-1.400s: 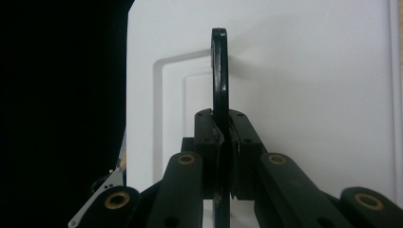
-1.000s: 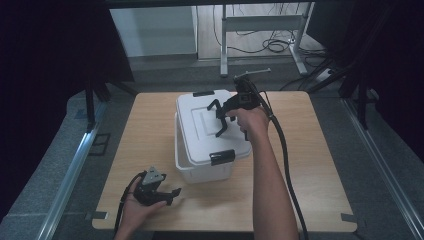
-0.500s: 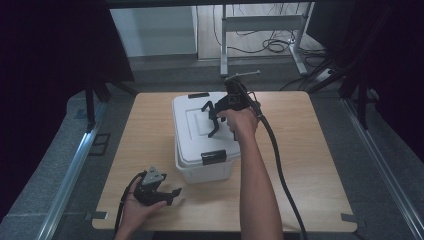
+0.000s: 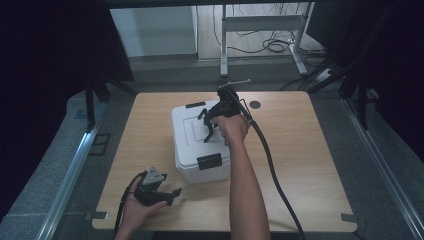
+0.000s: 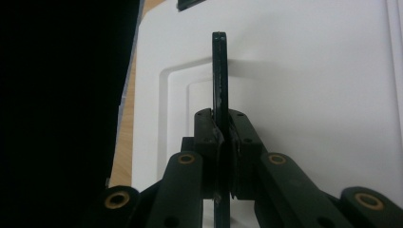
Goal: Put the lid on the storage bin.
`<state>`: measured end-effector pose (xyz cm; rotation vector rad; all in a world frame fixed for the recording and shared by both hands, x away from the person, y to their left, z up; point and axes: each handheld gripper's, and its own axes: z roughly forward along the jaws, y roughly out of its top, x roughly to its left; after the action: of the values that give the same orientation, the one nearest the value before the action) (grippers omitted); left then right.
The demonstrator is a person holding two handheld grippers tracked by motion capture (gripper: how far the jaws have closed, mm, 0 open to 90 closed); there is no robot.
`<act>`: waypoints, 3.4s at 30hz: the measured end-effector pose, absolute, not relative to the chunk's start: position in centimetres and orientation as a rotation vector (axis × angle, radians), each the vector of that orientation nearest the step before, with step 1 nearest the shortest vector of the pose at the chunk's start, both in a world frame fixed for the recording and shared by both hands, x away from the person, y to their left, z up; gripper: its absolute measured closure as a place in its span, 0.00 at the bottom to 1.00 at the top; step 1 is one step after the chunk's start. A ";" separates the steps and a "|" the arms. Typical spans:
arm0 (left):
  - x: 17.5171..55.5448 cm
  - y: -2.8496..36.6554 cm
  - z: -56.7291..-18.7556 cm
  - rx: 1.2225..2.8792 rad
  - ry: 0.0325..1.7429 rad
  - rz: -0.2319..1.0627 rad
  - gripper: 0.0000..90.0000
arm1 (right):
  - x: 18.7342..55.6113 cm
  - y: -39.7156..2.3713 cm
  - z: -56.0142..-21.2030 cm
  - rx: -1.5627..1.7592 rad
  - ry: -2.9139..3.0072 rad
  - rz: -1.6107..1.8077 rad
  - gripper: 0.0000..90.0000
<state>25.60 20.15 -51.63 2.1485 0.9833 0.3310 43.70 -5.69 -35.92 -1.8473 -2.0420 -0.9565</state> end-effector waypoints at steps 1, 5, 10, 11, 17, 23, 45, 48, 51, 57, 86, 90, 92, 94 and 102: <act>25.6 20.1 -51.6 2.149 0.982 0.332 0.24 | 43.7 -5.7 -35.9 -1.848 -2.038 -0.965 0.94; 25.6 20.1 -51.6 2.150 0.983 0.332 0.24 | 43.5 -5.7 -36.0 -1.864 -2.026 -0.985 0.94; 25.6 20.0 -51.7 2.153 0.982 0.328 0.24 | 43.3 -5.9 -36.0 -1.908 -2.005 -0.994 0.94; 25.6 20.0 -51.8 2.155 0.979 0.329 0.24 | 43.2 -6.0 -35.9 -1.922 -1.988 -0.994 0.94; 25.5 20.0 -51.7 2.149 0.977 0.330 0.24 | 42.8 -5.7 -36.1 -1.941 -1.965 -1.003 0.94; 25.6 20.0 -51.8 2.155 0.977 0.327 0.24 | 42.8 -6.3 -36.9 -1.955 -1.960 -0.987 0.95; 25.6 19.9 -51.9 2.162 0.977 0.329 0.24 | 42.5 -5.8 -36.7 -1.912 -1.984 -1.026 0.92; 25.6 19.8 -51.9 2.161 0.977 0.329 0.24 | 42.4 -5.7 -36.6 -1.909 -1.990 -1.020 0.92; 25.7 19.9 -51.9 2.163 0.977 0.329 0.24 | 42.4 -5.8 -36.6 -1.905 -1.997 -1.021 0.92; 25.6 19.8 -51.9 2.161 0.976 0.329 0.24 | 42.3 -5.6 -36.7 -1.917 -2.001 -1.026 0.92; 25.6 19.9 -51.9 2.161 0.978 0.327 0.24 | 41.9 -5.5 -36.8 -1.906 -1.994 -1.029 0.93; 25.7 19.8 -51.9 2.164 0.979 0.328 0.24 | 42.0 -6.1 -37.4 -1.889 -1.967 -1.054 0.92; 25.6 19.8 -51.9 2.163 0.980 0.328 0.24 | 42.0 -6.1 -37.5 -1.882 -1.966 -1.060 0.92; 25.6 19.8 -51.9 2.164 0.979 0.328 0.24 | 42.0 -6.1 -37.4 -1.882 -1.960 -1.054 0.91; 25.7 20.0 -51.9 2.160 0.982 0.329 0.24 | 42.1 -6.4 -37.1 -1.829 -2.023 -1.099 0.67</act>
<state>25.66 19.98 -51.94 2.1598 0.9816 0.3286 42.12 -6.39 -37.06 -1.8293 -2.0232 -1.0986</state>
